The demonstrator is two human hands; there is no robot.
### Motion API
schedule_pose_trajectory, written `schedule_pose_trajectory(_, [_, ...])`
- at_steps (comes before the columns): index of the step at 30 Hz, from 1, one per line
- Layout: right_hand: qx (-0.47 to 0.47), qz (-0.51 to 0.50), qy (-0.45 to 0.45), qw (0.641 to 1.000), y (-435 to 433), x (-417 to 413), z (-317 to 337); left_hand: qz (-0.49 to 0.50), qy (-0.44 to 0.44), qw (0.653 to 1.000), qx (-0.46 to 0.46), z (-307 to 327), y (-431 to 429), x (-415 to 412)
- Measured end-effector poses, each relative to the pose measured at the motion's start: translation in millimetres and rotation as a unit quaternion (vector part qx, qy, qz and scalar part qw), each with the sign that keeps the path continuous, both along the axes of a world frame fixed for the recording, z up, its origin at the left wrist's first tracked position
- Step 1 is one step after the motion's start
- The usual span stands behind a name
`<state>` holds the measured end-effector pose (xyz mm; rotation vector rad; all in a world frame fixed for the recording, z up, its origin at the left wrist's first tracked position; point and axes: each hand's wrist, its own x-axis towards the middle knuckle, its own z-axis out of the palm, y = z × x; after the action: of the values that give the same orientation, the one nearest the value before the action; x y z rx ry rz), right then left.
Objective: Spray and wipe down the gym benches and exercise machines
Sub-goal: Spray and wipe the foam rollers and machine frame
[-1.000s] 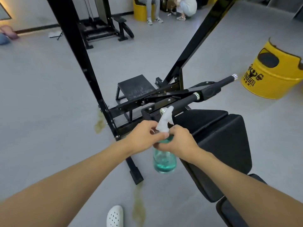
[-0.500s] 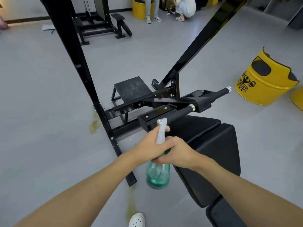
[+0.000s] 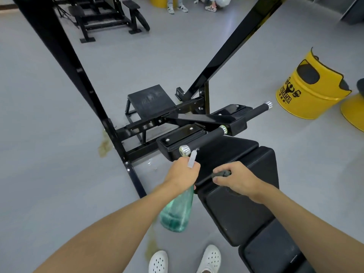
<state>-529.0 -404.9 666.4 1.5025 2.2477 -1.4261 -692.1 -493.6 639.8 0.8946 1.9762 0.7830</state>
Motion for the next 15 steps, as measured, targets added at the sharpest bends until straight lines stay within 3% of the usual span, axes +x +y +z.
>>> schedule_pose_trajectory(15, [0.008, 0.018, 0.014, 1.000, 74, 60, -11, 0.037, -0.009, 0.999, -0.033, 3, 98, 53])
